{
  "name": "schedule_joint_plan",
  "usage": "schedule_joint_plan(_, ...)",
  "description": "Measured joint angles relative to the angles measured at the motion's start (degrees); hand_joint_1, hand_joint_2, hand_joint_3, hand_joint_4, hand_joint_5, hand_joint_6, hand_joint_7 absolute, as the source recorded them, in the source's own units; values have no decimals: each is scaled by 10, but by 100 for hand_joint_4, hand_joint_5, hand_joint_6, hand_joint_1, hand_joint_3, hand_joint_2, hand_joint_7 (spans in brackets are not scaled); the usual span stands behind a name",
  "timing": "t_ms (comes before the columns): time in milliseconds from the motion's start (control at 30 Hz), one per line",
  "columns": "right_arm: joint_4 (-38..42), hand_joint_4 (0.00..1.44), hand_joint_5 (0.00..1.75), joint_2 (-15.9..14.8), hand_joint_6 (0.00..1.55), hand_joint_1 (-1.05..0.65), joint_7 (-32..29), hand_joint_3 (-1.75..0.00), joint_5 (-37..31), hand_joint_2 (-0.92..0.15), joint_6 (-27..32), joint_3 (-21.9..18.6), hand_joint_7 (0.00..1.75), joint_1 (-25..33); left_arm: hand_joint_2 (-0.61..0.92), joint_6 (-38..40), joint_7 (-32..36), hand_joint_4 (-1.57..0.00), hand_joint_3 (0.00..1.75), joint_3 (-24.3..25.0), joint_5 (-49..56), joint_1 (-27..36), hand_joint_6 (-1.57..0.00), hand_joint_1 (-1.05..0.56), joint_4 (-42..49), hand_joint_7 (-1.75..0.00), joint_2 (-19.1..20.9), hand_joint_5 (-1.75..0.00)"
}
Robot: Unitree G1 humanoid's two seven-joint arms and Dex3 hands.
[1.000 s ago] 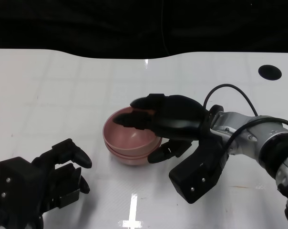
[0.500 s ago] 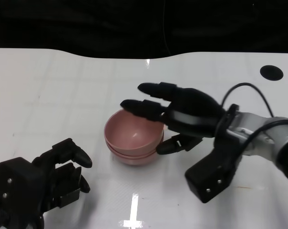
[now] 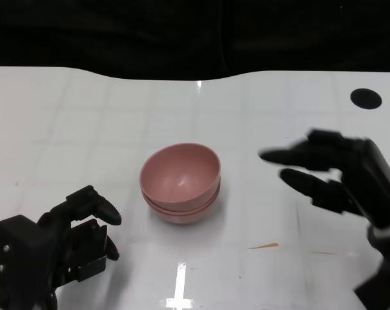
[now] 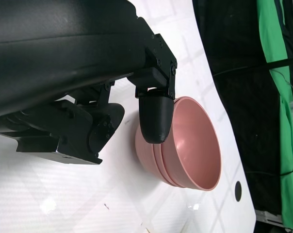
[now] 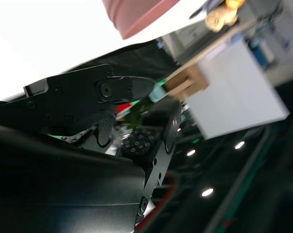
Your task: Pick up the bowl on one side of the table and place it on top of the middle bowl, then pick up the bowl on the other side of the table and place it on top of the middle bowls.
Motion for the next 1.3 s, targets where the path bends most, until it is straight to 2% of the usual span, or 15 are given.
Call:
schedule_joint_plan(33,-7,96,153,0,117,4,6,-96,13,-67,-1,-13,59,20,79,-10,0,-74,109,0,0,-1,-55,30,6,-175,0,-175)
schedule_joint_plan(67,-12,97,161,2,103,5,17,-116,31,-57,-3,-25,98,41,79,-23,-1,-76,109,1,0,-2,-57,31,14,-175,0,-175)
schedule_joint_plan(100,-18,98,164,7,96,5,32,-128,56,-49,-3,-33,118,61,79,-37,-4,-76,109,4,-1,-3,-57,30,22,-175,0,-175)
schedule_joint_plan(167,-26,98,165,22,89,5,70,-138,106,-40,-3,-44,138,97,79,-48,-5,-74,108,9,-2,-3,-57,28,32,-175,1,-175)
schedule_joint_plan(200,-33,96,165,32,87,4,94,-135,138,-42,-2,-48,143,114,77,-48,-5,-72,110,11,-2,-4,-55,27,34,-175,2,-175)
schedule_joint_plan(267,-54,92,167,57,83,2,155,-124,218,-48,8,-49,148,146,75,-50,-5,-70,115,14,-2,-4,-53,26,36,-175,2,-175)
schedule_joint_plan(333,-87,88,170,77,79,-1,216,-100,298,-61,39,-49,150,173,73,-51,-5,-70,117,16,-2,-3,-52,25,36,-175,2,-175)
schedule_joint_plan(467,-174,87,170,112,76,0,360,-98,482,-70,141,-51,149,224,75,-51,-5,-71,119,23,-17,-3,-53,26,35,-175,0,-175)
schedule_joint_plan(533,-223,91,159,125,81,-1,434,-97,569,-70,226,-61,134,248,76,-49,-5,-72,119,29,-27,-1,-54,26,30,-175,-3,-175)
schedule_joint_plan(600,-256,95,146,131,86,1,483,-97,619,-69,304,-83,116,269,78,-40,-4,-71,116,37,-42,2,-55,24,20,-175,-6,-175)
schedule_joint_plan(733,-280,98,136,148,90,-5,541,-101,663,-62,399,-130,102,282,83,-19,-4,-71,110,44,-59,13,-56,22,0,-175,-11,-175)
schedule_joint_plan(833,-284,90,163,164,77,-9,561,-107,660,-56,425,-159,134,282,84,-10,-4,-72,109,44,-66,23,-57,22,-17,-175,-14,-175)
schedule_joint_plan(900,-285,89,171,174,70,-10,569,-110,652,-57,432,-175,152,282,84,-10,-4,-72,109,44,-67,26,-56,23,-19,-175,-14,-175)
schedule_joint_plan(967,-285,90,174,184,67,-10,582,-112,649,-57,438,-191,160,282,84,-9,-4,-72,109,45,-68,26,-56,23,-19,-175,-14,-175)
schedule_joint_plan(1300,-320,87,175,205,67,-3,653,-112,674,-64,566,-236,158,285,84,18,-4,-72,111,56,-96,25,-56,22,-28,-175,-15,-175)
